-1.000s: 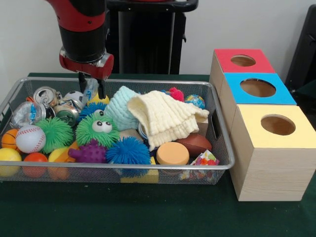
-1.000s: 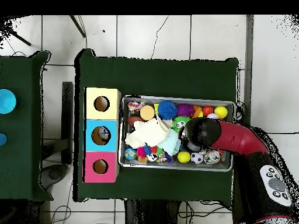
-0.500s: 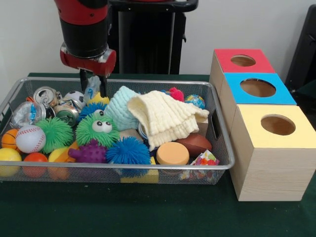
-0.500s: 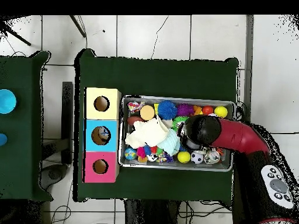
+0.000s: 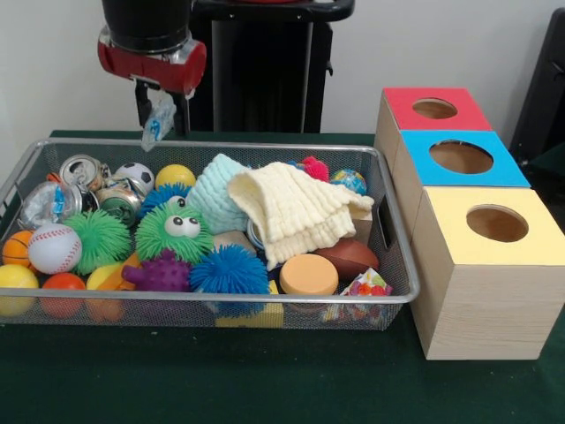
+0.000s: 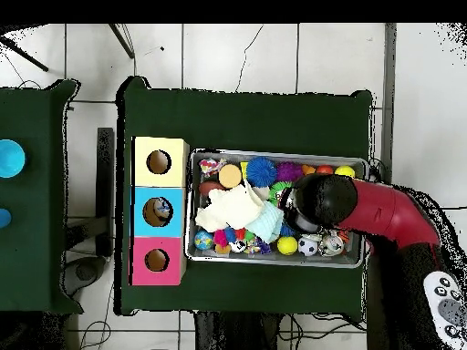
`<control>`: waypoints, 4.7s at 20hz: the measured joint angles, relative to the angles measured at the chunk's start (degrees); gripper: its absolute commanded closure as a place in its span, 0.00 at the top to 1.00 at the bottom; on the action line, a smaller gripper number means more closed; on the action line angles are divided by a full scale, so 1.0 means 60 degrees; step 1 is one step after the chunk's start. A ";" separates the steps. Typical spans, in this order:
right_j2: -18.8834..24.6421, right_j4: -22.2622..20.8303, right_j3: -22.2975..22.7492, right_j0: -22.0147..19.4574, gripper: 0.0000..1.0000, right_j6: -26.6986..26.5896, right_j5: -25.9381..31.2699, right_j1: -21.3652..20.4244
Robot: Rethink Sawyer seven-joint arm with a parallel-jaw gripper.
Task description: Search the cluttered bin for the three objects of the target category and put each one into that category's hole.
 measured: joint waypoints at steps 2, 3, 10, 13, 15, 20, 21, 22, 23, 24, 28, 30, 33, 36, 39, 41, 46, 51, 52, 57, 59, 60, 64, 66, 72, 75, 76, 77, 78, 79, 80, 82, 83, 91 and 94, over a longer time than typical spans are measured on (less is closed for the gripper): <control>0.0010 0.0025 0.0004 0.0000 0.00 0.0000 0.0022 -0.0086; 0.0028 0.0041 0.0011 -0.0004 0.00 0.0000 0.0020 -0.0164; 0.0291 0.0084 0.0133 -0.0032 0.00 0.0000 0.0018 -0.0613; 0.0293 0.0141 0.0267 0.0022 0.00 0.0000 0.0018 -0.0765; 0.0293 0.0174 0.0391 0.0067 0.00 0.0000 0.0018 -0.0861; 0.0293 0.0278 0.0842 0.0292 0.00 0.0000 0.0018 -0.1125; 0.0293 0.0317 0.0946 0.0373 0.00 0.0000 0.0018 -0.1171; 0.0293 0.0335 0.0980 0.0404 0.00 0.0000 0.0018 -0.1185; 0.0295 0.0382 0.1066 0.0490 0.00 0.0000 0.0018 -0.1218; 0.0295 0.0394 0.1092 0.0516 0.00 0.0000 0.0018 -0.1228; 0.0295 0.0433 0.1233 0.0649 0.00 0.0000 0.0016 -0.1301; 0.0293 0.0439 0.1281 0.0702 0.00 0.0000 0.0018 -0.1341; 0.0293 0.0441 0.1295 0.0782 0.00 0.0000 0.0016 -0.1423; 0.0288 0.0464 0.1297 0.0856 0.00 0.0000 0.0016 -0.1511; 0.0255 0.0502 0.1320 0.0951 0.00 0.0000 0.0018 -0.1608; 0.0204 0.0557 0.1374 0.1088 0.00 0.0000 0.0018 -0.1738; 0.0045 0.0876 0.1623 0.1577 0.00 0.0000 0.0018 -0.2089; -0.0252 0.1180 0.1975 0.2380 0.00 0.0000 0.0016 -0.2440; -0.0316 0.1217 0.1996 0.2543 0.00 0.0000 0.0018 -0.2493; -0.0595 0.1409 0.2004 0.3121 0.00 0.0004 0.0018 -0.2692; -0.0730 0.1515 0.2004 0.3236 0.00 0.0004 0.0018 -0.2760; -0.0778 0.1548 0.2004 0.3243 0.00 0.0004 0.0018 -0.2769; -0.0938 0.1654 0.2004 0.3260 0.00 0.0004 0.0020 -0.2778; -0.1091 0.1719 0.2006 0.3268 0.00 0.0004 0.0018 -0.2779; -0.1377 0.1787 0.2006 0.3320 0.00 0.0004 0.0018 -0.2778; -0.1560 0.1830 0.2007 0.3485 0.00 0.0004 0.0018 -0.2781; -0.1627 0.1846 0.2008 0.3568 0.00 0.0004 0.0018 -0.2786; -0.1780 0.1880 0.2010 0.3779 0.00 0.0004 0.0018 -0.2794; -0.1831 0.1897 0.2010 0.3859 0.00 0.0004 0.0018 -0.2796; -0.1880 0.1925 0.2010 0.3953 0.00 0.0004 0.0018 -0.2795; -0.1929 0.1952 0.2010 0.4048 0.00 0.0004 0.0018 -0.2794; -0.1969 0.1987 0.2011 0.4131 0.00 0.0004 0.0018 -0.2795; -0.2012 0.2036 0.2010 0.4216 0.00 0.0004 0.0018 -0.2796; -0.2417 0.2305 0.2010 0.4735 0.00 0.0006 0.0018 -0.2796; -0.2562 0.2387 0.2011 0.4868 0.00 0.0006 0.0018 -0.2793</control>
